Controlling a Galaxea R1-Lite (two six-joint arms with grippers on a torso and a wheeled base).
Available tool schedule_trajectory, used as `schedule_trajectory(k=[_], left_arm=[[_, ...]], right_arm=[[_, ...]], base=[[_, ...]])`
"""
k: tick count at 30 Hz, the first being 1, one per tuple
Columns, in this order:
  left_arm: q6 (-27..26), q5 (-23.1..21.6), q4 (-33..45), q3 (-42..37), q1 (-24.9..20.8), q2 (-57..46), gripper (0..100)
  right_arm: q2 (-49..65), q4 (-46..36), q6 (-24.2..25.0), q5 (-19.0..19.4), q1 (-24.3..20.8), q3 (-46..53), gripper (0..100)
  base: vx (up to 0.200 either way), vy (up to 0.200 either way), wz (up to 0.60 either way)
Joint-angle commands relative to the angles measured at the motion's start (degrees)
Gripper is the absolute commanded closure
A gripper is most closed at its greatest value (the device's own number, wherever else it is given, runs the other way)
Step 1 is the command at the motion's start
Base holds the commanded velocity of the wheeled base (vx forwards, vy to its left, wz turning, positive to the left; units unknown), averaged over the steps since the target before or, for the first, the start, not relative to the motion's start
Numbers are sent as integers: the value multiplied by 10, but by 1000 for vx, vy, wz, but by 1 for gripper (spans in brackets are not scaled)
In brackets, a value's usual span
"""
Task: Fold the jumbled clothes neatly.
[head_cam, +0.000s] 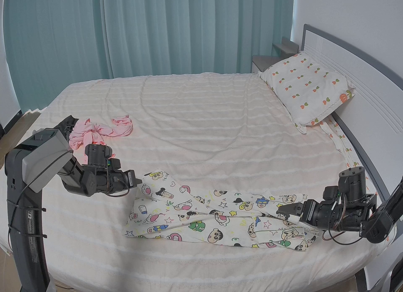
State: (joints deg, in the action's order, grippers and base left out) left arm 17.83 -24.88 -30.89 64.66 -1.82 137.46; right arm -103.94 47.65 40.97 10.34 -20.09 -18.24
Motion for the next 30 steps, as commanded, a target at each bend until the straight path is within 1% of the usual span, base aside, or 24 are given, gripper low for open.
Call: schedule_trajectory(k=[1,8,10,11,18,23,26,28,30], left_arm=[[-3,0,0,-20,7,-14,100],[6,1,2,-6,3,-4,100],[9,8,0,-5,3,1,100],[9,11,0,-6,4,3,0],[12,12,-1,-11,8,11,0],[33,18,-7,-1,3,24,0],[66,39,-30,14,-12,41,0],[103,57,-53,28,-21,53,0],[138,65,-64,38,-31,56,0]], right_arm=[[1,1,1,0,0,0,0],[5,1,0,-2,0,3,0],[6,1,0,-1,0,7,0],[6,2,0,-2,0,8,0],[-2,69,0,-1,0,36,0],[-4,78,2,-1,1,41,0],[-3,78,2,-1,1,41,0],[-3,78,2,-1,1,41,0],[-3,78,2,-1,1,40,0]], base=[[0,0,0],[0,0,0],[0,0,0],[0,0,0],[0,0,0],[0,0,0],[0,0,0],[0,0,0],[0,0,0]])
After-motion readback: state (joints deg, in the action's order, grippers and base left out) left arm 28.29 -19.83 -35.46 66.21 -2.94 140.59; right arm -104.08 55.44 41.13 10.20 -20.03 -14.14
